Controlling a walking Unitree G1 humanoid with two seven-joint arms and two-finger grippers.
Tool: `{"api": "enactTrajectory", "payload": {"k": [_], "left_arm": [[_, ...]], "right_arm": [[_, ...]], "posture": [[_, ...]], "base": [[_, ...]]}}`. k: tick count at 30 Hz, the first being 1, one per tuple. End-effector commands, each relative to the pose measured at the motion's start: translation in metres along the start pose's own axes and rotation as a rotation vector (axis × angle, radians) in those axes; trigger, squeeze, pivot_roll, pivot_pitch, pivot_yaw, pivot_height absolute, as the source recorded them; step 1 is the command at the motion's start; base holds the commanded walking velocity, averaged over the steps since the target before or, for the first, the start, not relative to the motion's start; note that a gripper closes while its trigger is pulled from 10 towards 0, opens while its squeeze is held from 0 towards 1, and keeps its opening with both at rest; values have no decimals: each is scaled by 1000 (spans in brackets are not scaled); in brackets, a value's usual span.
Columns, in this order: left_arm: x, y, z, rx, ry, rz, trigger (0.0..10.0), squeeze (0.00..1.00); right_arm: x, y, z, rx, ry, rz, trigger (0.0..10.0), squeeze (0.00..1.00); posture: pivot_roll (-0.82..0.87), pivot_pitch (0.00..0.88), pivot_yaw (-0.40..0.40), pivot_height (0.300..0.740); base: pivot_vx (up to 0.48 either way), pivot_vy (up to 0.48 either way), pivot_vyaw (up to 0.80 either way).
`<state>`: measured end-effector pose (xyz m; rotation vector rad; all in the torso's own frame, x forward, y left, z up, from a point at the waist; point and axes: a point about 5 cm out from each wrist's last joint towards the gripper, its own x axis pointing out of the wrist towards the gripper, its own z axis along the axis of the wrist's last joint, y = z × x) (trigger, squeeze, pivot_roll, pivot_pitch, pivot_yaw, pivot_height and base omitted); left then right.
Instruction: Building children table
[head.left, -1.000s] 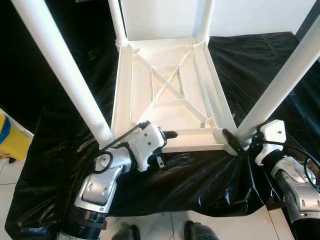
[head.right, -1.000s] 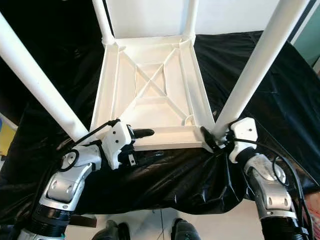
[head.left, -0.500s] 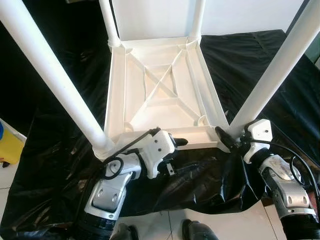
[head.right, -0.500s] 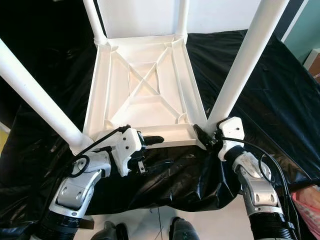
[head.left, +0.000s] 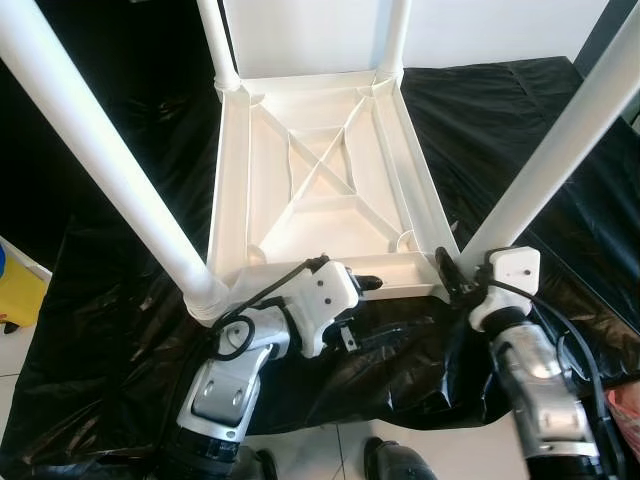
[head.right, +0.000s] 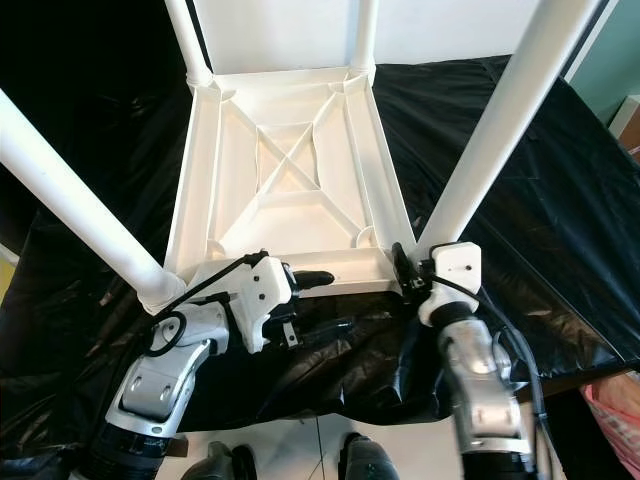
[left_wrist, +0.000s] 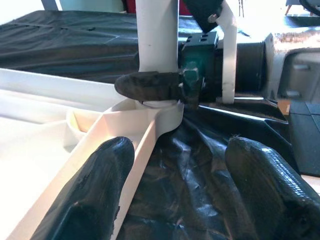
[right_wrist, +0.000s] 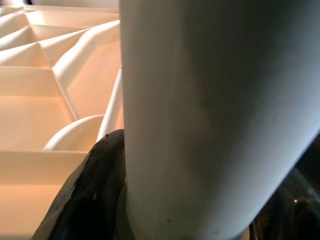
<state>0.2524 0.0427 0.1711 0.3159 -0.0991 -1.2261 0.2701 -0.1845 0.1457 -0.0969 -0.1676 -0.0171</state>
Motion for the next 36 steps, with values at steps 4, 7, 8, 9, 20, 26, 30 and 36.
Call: {"api": "enactTrajectory", "payload": {"k": [4, 7, 8, 9, 20, 26, 30, 36], "left_arm": [[3, 12, -2, 1, 17, 250, 10000, 0], [3, 12, 0, 1, 12, 260, 10000, 0], [3, 12, 0, 1, 11, 265, 10000, 0], [3, 12, 0, 1, 11, 265, 10000, 0], [1, 14, 1, 18, 5, 278, 10000, 0], [2, 14, 0, 31, 6, 279, 10000, 0], [2, 13, 0, 40, 1, 274, 10000, 0], [2, 12, -1, 47, 1, 263, 10000, 0]], "right_arm": [[-6, 23, -20, 30, 130, -164, 10000, 0], [-6, 38, -18, 57, 126, -149, 10000, 0], [-6, 42, -16, 62, 112, -135, 10000, 0], [-6, 42, -16, 62, 112, -135, 10000, 0], [-8, 41, -5, 70, 58, -127, 10000, 0], [-6, 41, 3, 81, 16, -107, 10000, 1000], [-4, 32, 8, 56, -26, -59, 10000, 1000], [0, 11, 14, 25, -65, 86, 10000, 0]], "posture": [[-128, 163, 27, 740], [-120, 165, 29, 740], [-120, 165, 29, 740], [-120, 165, 29, 740], [-126, 157, 30, 740], [-128, 150, 25, 740], [-128, 140, 24, 740], [-130, 129, 27, 740]], "base": [[0, 0, 0], [0, 0, 0], [0, 0, 0], [0, 0, 0], [0, 0, 0], [0, 0, 0], [0, 0, 0], [0, 0, 0]]}}
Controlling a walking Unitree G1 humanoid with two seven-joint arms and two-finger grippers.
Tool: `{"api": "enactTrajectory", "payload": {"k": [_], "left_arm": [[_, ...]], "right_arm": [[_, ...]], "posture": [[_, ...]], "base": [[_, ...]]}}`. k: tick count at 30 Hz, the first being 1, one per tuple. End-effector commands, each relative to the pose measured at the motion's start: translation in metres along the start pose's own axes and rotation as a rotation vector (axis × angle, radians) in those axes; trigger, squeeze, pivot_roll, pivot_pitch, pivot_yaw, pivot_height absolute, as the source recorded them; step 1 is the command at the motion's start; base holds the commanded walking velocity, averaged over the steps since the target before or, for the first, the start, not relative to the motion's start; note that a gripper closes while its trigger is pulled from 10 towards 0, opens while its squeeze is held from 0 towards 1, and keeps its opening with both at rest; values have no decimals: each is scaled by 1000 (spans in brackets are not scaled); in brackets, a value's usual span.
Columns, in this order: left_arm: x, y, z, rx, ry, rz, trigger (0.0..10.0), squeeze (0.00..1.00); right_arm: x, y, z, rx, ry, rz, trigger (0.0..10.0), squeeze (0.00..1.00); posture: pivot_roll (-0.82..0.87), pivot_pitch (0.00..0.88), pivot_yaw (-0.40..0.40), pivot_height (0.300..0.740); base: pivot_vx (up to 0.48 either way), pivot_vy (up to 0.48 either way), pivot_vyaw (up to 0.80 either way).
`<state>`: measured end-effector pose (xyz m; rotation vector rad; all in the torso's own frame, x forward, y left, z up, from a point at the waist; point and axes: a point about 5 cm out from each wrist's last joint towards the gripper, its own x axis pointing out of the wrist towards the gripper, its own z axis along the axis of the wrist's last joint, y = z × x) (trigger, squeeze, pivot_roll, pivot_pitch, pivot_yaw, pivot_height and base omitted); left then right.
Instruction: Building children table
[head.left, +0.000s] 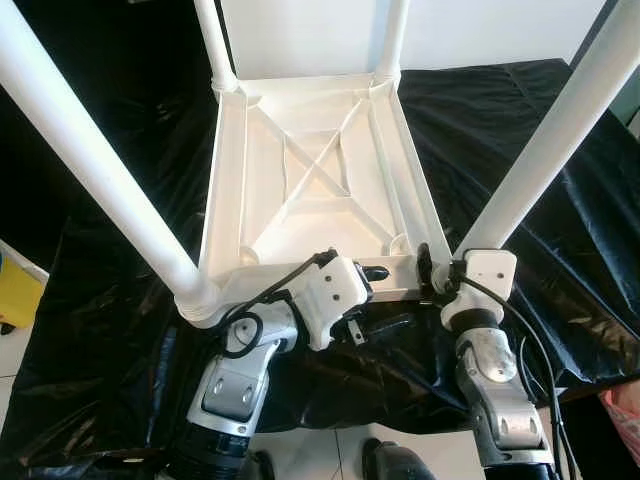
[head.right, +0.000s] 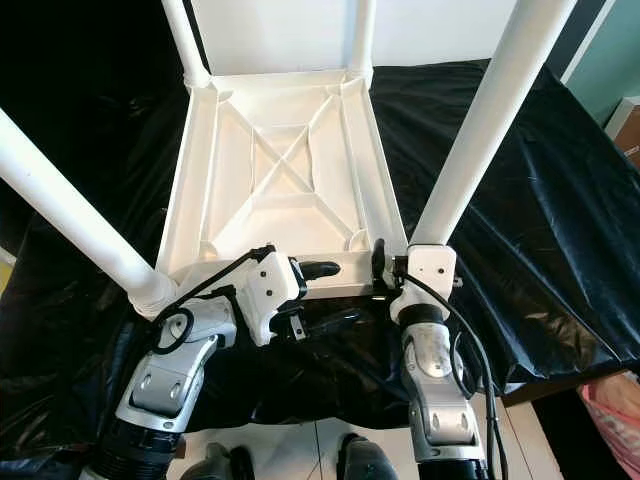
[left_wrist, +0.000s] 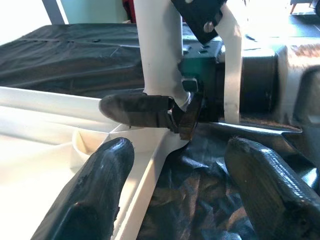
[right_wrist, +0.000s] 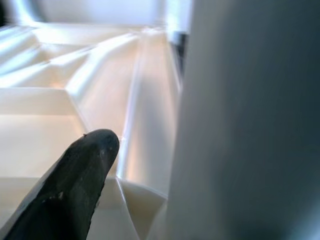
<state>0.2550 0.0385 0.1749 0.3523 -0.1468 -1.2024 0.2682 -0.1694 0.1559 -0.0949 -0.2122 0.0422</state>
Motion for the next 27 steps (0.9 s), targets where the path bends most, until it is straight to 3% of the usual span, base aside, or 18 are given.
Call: {"api": "enactTrajectory", "payload": {"k": [1, 2, 4, 7, 17, 18, 21, 22, 27], "left_arm": [[-3, 10, -6, -5, 21, 235, 10000, 0], [-2, 10, -6, -2, 21, 233, 10000, 0], [-2, 10, -6, -2, 21, 233, 10000, 0], [0, 10, -4, 2, 16, 227, 10000, 0], [3, 9, -2, 5, 5, 217, 10000, 0], [3, 9, -2, 6, 2, 214, 10000, 0], [3, 8, -2, 6, 0, 212, 10000, 0], [3, 8, -2, 4, -1, 206, 10000, 0], [2, 6, -3, -5, 2, 189, 10000, 0]], "right_arm": [[1, -8, 4, 1, -28, 67, 10000, 0], [3, -12, 8, -9, -37, 127, 10000, 0], [3, -12, 8, -9, -37, 127, 10000, 0], [10, -19, 13, -14, -38, 261, 10000, 0], [21, -22, 8, -63, 10, 461, 10000, 0], [21, -22, 6, -64, 17, 479, 3804, 0], [21, -23, 6, -60, 19, 491, 3804, 0], [21, -23, 4, -49, 27, 498, 0, 0], [15, -28, -6, -47, 73, 513, 0, 0]], "posture": [[-130, 129, 27, 740], [-132, 125, 28, 740], [-132, 125, 28, 740], [-132, 122, 28, 740], [-128, 105, 25, 740], [-125, 102, 23, 740], [-124, 101, 21, 740], [-123, 100, 21, 740], [-122, 108, 23, 740]], "base": [[0, 0, 0], [0, 0, 0], [0, 0, 0], [0, 0, 0], [0, 0, 0], [0, 0, 0], [0, 0, 0], [0, 0, 0], [0, 0, 0]]}}
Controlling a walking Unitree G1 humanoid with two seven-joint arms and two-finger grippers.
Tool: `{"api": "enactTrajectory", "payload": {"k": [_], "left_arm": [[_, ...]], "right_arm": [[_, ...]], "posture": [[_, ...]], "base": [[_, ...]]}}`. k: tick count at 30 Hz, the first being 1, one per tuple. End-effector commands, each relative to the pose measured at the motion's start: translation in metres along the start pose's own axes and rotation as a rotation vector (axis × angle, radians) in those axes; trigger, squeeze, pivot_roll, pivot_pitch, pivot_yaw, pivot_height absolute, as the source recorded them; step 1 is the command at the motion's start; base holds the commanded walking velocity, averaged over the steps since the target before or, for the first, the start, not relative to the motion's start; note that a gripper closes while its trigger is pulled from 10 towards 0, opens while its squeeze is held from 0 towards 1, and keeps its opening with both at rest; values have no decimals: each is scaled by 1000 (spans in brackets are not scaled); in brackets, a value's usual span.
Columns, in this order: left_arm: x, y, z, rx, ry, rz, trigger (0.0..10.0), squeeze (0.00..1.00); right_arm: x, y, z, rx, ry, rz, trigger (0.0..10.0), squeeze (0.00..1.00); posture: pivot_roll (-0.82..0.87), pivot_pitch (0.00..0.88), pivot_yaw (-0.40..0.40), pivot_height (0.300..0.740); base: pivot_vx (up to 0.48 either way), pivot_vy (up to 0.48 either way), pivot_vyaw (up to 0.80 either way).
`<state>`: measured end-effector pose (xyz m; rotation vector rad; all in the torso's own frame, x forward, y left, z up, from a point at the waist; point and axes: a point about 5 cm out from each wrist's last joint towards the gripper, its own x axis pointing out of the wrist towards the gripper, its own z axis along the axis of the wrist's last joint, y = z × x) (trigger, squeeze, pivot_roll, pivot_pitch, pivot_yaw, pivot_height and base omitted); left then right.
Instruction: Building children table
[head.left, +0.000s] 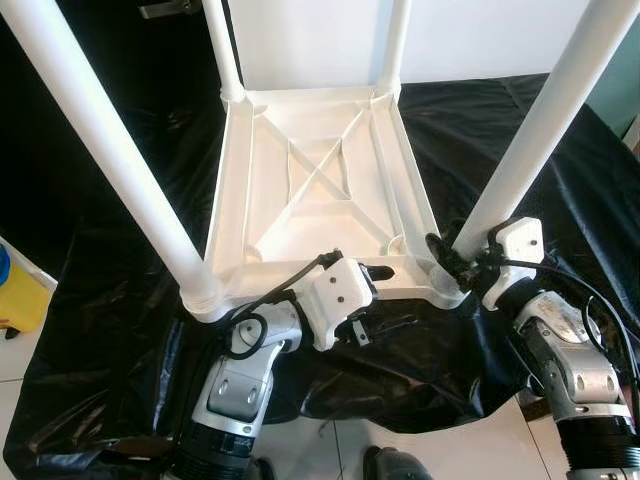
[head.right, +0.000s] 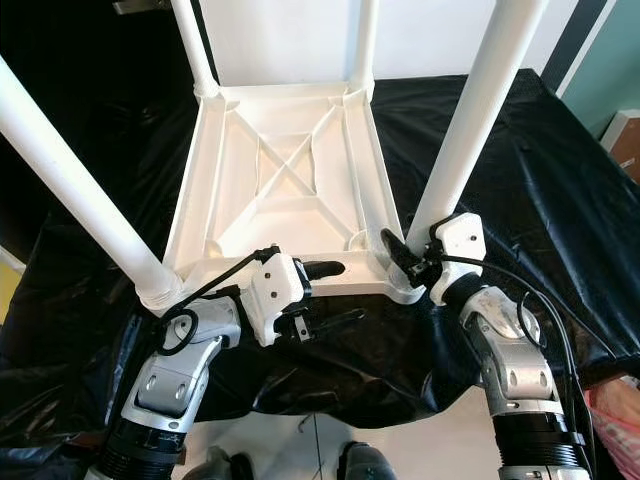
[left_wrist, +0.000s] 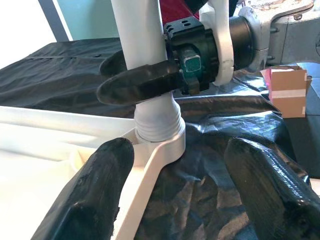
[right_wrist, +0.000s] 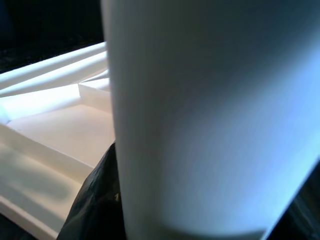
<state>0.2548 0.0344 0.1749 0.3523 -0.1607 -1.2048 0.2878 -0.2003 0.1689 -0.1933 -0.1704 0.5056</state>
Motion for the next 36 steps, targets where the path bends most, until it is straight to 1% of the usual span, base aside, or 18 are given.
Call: {"api": "enactTrajectory", "payload": {"k": [1, 8, 9, 14, 15, 16, 17, 19, 23, 25, 27, 28, 29, 30, 31, 32, 33, 36], "left_arm": [[-1, 7, -4, -10, 17, 189, 10000, 0], [-1, 9, -5, -7, 20, 197, 10000, 0], [-1, 10, -6, -7, 21, 199, 10000, 0], [-1, 11, -7, -9, 21, 202, 10000, 0], [-1, 11, -7, -9, 21, 202, 10000, 0], [-1, 11, -7, -14, 22, 202, 10000, 0], [-1, 11, -7, -14, 22, 202, 10000, 0], [-1, 10, -8, -17, 24, 200, 10000, 0], [-1, 9, -9, -19, 25, 200, 10000, 0], [-1, 8, -10, -24, 27, 194, 10000, 0], [-1, 8, -10, -24, 27, 194, 10000, 0], [-1, 7, -10, -27, 27, 192, 10000, 0], [-1, 7, -10, -27, 27, 192, 10000, 0], [-1, 7, -10, -29, 28, 191, 10000, 0], [-1, 7, -10, -29, 28, 191, 10000, 0], [-1, 7, -10, -31, 28, 191, 10000, 0], [-1, 7, -10, -31, 28, 191, 10000, 0], [-1, 7, -11, -34, 27, 191, 10000, 0]], "right_arm": [[-4, 6, -15, 9, 64, 37, 0, 0], [-8, 1, -19, 25, 76, -11, 0, 0], [-8, 0, -19, 31, 82, -28, 10000, 0], [-5, 6, -23, 42, 118, -150, 10000, 0], [-5, 6, -23, 42, 118, -150, 10000, 0], [-3, 11, -23, 43, 126, -193, 10000, 0], [-3, 11, -23, 43, 126, -193, 10000, 0], [-1, 25, -23, 72, 129, -264, 10000, 0], [-1, 29, -23, 86, 129, -291, 10000, 0], [-1, 40, -23, 118, 139, -462, 10000, 0], [-1, 40, -23, 118, 139, -462, 10000, 0], [-2, 44, -24, 133, 151, -527, 10000, 0], [-2, 44, -24, 133, 151, -527, 10000, 0], [-2, 48, -25, 146, 163, -612, 10000, 0], [-2, 48, -25, 146, 163, -612, 10000, 0], [-3, 50, -26, 152, 173, -686, 10000, 0], [-3, 50, -26, 152, 173, -686, 10000, 0], [-1, 55, -25, 168, 182, -763, 10000, 0]], "posture": [[-124, 112, 25, 740], [-129, 115, 26, 740], [-129, 114, 26, 740], [-138, 120, 30, 740], [-138, 120, 30, 740], [-140, 124, 32, 740], [-140, 124, 32, 740], [-143, 130, 35, 740], [-144, 130, 36, 740], [-146, 137, 40, 740], [-146, 137, 40, 740], [-145, 140, 39, 740], [-145, 140, 39, 740], [-143, 142, 40, 740], [-143, 142, 40, 740], [-141, 142, 41, 740], [-141, 142, 41, 740], [-137, 143, 42, 740]], "base": [[0, 0, 0], [0, 0, 0], [0, 0, 0], [0, 0, 0], [0, 0, 0], [0, 0, 0], [0, 0, 0], [0, 0, 0], [0, 0, 0], [0, 0, 0], [0, 0, 0], [0, 0, 0], [0, 0, 0], [0, 0, 0], [0, 0, 0], [0, 0, 0], [0, 0, 0], [0, 0, 0]]}}
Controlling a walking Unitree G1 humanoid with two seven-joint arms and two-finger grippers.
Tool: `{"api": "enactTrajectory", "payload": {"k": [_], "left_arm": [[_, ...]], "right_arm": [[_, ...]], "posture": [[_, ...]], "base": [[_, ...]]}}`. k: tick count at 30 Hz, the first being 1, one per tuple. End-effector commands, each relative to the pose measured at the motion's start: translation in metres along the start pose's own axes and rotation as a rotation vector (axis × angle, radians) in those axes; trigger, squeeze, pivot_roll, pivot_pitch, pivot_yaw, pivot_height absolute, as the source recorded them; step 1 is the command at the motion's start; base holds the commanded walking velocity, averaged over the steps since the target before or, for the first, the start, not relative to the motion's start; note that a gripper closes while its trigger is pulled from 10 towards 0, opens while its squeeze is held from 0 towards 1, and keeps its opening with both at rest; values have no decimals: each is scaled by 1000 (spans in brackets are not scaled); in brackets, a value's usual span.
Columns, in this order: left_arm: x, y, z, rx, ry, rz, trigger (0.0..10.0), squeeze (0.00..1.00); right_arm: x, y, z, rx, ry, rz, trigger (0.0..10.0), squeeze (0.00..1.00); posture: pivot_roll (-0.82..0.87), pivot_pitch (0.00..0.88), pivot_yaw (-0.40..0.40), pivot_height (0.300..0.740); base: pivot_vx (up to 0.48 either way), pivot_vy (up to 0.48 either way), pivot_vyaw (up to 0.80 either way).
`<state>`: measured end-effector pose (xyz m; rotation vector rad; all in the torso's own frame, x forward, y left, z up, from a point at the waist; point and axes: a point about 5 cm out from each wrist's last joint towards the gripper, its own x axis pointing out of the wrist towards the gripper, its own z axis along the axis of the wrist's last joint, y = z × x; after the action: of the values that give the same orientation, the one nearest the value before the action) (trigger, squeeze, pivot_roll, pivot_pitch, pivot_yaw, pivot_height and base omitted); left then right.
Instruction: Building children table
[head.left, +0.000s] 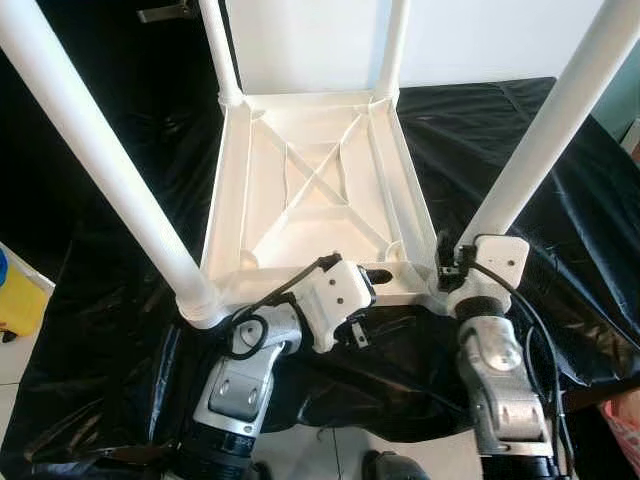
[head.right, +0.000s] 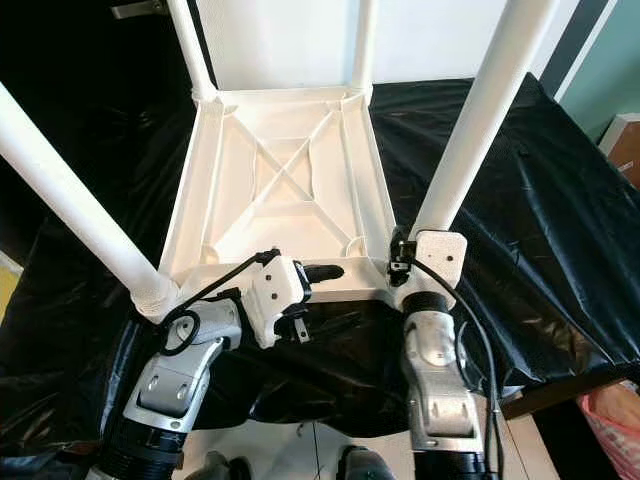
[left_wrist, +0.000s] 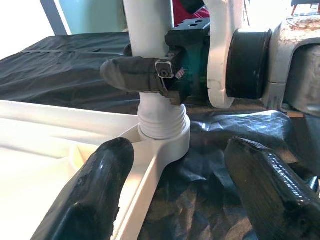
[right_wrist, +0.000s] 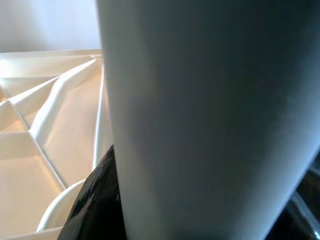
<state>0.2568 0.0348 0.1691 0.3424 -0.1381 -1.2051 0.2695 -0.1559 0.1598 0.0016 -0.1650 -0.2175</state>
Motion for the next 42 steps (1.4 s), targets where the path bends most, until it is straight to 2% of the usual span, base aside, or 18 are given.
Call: {"api": "enactTrajectory", "payload": {"k": [1, 15, 21, 22, 28, 36, 39, 40, 42], "left_arm": [[-2, 7, -4, -18, 13, 193, 10000, 0], [-5, 9, -4, -8, 16, 207, 10000, 0], [-5, 9, -4, -14, 14, 218, 10000, 0], [-5, 9, -4, -13, 14, 221, 10000, 0], [-4, 10, -4, -10, 14, 228, 10000, 0], [-3, 8, -4, -6, 12, 225, 10000, 0], [-3, 9, -4, -5, 11, 222, 10000, 0], [-2, 8, -4, -4, 11, 217, 10000, 0], [-2, 8, -4, -3, 11, 214, 10000, 0]], "right_arm": [[-6, 1, -26, -10, 149, -39, 10000, 0], [-8, 11, -17, 5, 128, -34, 10000, 0], [-8, 10, -15, -1, 118, -18, 10000, 0], [-7, 10, -12, -6, 100, 1, 10000, 1000], [-4, 5, -5, -6, 52, 45, 10000, 1000], [6, -24, 2, -23, 2, 202, 10000, 1000], [8, -26, 2, -21, 1, 276, 10000, 1000], [10, -27, 2, -24, 1, 327, 10000, 8], [11, -28, 2, -23, 5, 376, 10000, 0]], "posture": [[-139, 144, 44, 740], [-131, 148, 43, 740], [-133, 152, 38, 740], [-135, 151, 34, 740], [-136, 149, 31, 740], [-141, 137, 29, 740], [-141, 137, 29, 740], [-147, 134, 32, 740], [-148, 132, 34, 740]], "base": [[0, 0, 0], [0, 0, 0], [0, 0, 0], [0, 0, 0], [0, 0, 0], [0, 0, 0], [0, 0, 0], [0, 0, 0], [0, 0, 0]]}}
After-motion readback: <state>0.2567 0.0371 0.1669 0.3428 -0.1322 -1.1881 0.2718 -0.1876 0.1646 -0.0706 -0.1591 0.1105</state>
